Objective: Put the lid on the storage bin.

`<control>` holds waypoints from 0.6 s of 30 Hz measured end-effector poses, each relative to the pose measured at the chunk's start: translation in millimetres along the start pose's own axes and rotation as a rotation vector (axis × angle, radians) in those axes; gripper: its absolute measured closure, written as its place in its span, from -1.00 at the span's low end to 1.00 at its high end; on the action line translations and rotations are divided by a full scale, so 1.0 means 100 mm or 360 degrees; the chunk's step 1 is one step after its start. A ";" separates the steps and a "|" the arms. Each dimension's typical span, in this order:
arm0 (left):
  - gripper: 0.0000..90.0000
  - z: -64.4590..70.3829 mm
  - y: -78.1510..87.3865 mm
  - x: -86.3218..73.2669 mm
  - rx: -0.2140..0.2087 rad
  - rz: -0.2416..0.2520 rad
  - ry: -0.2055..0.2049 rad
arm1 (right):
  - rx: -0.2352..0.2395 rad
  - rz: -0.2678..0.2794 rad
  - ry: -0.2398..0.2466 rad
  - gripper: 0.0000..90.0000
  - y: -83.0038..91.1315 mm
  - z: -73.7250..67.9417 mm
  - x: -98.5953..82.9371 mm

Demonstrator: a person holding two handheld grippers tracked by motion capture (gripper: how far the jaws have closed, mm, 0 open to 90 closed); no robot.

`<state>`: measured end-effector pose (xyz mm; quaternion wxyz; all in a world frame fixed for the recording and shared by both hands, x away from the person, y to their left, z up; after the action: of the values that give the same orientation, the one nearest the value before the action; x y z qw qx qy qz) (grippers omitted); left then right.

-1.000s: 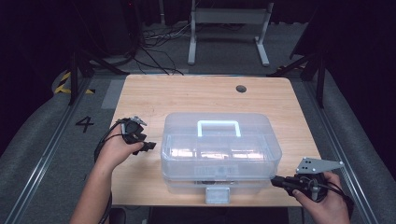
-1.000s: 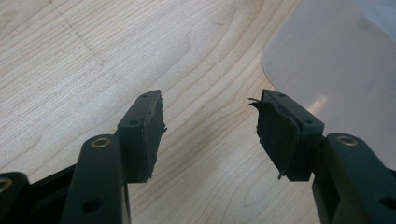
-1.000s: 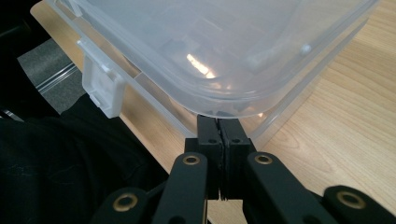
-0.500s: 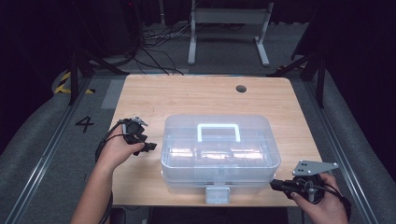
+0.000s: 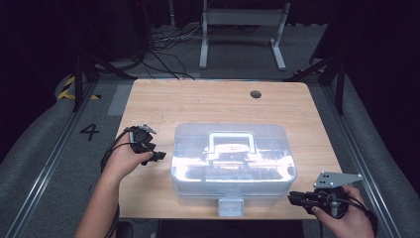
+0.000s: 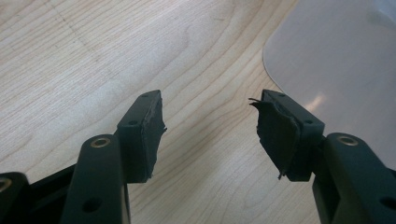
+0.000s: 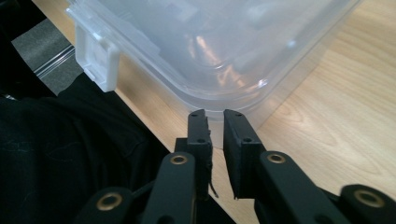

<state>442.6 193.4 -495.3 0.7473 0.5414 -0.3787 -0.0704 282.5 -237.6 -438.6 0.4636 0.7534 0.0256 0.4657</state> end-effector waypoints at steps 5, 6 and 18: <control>-0.12 0.01 0.03 -0.01 0.0020 0.0037 0.0024 | -0.0047 0.0091 0.0004 0.51 0.15 0.13 0.11; -0.13 0.00 0.03 -0.01 0.0026 0.0042 0.0017 | -0.0072 0.0100 0.0023 0.46 0.17 0.17 0.14; -0.21 0.02 0.07 -0.14 0.0071 0.0118 0.0016 | -0.0207 0.0369 0.0086 -0.04 0.21 0.83 0.61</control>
<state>429.2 201.8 -496.1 0.7390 0.5439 -0.3963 -0.0314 369.0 -277.0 -393.8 0.4536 0.7067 -0.0795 0.5371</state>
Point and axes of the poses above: each handheld gripper's, and its own axes: y roughly backward along the jaws, x roughly out of its top, z roughly to its right, the point moved 9 cm from there along -y, roughly forward along the jaws, and after that the axes turned 1 degree about y, right-handed, at the moved point
